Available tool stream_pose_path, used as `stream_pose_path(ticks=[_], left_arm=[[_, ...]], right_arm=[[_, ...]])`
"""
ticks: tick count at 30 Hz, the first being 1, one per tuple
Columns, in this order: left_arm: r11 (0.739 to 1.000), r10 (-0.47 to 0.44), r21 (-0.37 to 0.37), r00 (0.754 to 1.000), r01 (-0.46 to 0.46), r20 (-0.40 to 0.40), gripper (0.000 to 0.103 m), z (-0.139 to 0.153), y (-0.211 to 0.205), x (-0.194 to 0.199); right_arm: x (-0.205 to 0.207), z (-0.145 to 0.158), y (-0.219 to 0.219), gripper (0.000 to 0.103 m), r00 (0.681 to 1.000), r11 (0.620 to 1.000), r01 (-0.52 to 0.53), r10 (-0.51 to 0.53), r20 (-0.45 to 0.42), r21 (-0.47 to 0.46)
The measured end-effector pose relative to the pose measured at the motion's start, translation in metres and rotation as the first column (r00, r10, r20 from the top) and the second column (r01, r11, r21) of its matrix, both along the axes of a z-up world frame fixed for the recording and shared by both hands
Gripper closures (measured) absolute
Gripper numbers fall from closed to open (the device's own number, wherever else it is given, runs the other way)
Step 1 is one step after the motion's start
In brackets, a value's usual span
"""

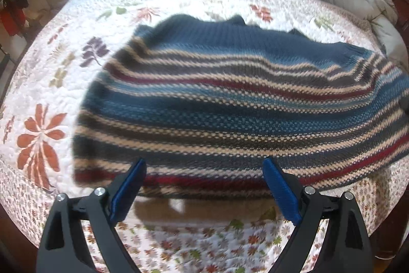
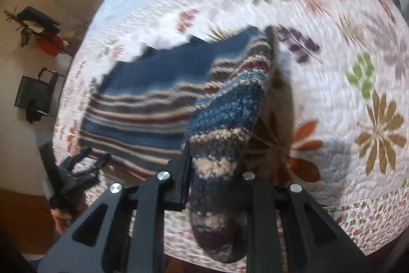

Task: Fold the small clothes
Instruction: 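Grasp the sweater side with the right gripper and fold it across the body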

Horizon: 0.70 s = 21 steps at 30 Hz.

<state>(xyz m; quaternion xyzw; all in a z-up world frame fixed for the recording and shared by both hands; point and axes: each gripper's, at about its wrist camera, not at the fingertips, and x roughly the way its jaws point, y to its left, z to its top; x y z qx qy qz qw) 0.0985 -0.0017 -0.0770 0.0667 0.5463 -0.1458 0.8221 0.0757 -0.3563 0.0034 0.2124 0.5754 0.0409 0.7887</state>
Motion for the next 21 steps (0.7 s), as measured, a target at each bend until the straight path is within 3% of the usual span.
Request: stream_pose_path(ticks=[9, 15, 21], left_arm=[[0.999, 0.011, -0.05, 0.999, -0.008, 0.049, 0.01, 0.022, 0.037, -0.006], [0.999, 0.034, -0.037, 0.998, -0.033, 0.043, 0.01, 0.017, 0.061, -0.008], [0.995, 0.085, -0.051, 0.996, -0.084, 0.019, 0.01, 0.012, 0.093, -0.01]], right_arm=[[0.053, 0.049, 0.101, 0.085, 0.982, 0.985, -0.165, 0.169, 0.087, -0.055], [0.08, 0.049, 0.157, 0.086, 0.961, 0.965, -0.251, 0.257, 0.099, -0.071], [0.103, 0.023, 0.216, 0.092, 0.934, 0.935, -0.349, 0.353, 0.055, -0.066]])
